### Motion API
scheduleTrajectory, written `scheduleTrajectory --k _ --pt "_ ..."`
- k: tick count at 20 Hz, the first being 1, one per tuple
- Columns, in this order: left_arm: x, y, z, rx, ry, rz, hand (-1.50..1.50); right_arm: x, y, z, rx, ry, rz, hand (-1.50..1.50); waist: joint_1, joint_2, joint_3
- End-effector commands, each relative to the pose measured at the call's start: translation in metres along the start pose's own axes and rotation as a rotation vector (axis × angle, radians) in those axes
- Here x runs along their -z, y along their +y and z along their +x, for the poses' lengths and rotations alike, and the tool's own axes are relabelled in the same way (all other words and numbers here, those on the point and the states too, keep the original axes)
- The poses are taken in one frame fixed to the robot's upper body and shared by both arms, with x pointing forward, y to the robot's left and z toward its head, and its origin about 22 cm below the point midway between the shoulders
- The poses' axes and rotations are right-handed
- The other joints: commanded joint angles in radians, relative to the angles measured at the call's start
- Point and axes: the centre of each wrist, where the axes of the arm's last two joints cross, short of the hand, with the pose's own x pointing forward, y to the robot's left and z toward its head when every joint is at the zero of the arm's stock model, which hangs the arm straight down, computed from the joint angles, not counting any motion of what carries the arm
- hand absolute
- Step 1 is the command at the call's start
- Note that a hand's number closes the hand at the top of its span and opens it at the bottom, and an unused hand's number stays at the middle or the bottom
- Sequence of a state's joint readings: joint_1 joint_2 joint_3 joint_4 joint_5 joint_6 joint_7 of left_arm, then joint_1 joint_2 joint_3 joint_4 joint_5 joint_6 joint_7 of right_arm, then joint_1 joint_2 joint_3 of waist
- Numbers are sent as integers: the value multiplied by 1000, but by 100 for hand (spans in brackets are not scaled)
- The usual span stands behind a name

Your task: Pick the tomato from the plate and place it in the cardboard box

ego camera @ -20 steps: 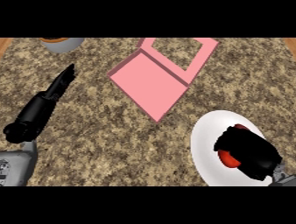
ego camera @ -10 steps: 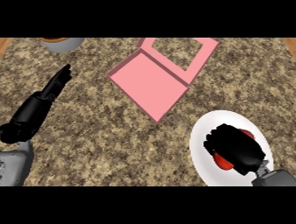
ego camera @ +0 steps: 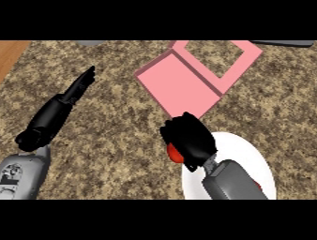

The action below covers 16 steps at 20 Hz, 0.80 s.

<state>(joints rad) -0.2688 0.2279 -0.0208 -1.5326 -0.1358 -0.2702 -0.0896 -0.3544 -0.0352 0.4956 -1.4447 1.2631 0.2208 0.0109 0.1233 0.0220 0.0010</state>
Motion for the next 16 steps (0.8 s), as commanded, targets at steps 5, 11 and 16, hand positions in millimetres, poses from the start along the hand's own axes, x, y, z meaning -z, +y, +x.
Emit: scheduleTrajectory --k 5,11,16 --pt "19 -16 7 -15 -27 -68 0 49 -70 52 -89 101 -229 150 48 -2 -3" --pt "24 -14 6 4 1 -46 0 64 -122 61 53 327 -449 150 36 -6 -4" --pt "22 -5 3 -14 -4 -38 0 83 -154 64 157 547 -594 150 31 -4 -6"
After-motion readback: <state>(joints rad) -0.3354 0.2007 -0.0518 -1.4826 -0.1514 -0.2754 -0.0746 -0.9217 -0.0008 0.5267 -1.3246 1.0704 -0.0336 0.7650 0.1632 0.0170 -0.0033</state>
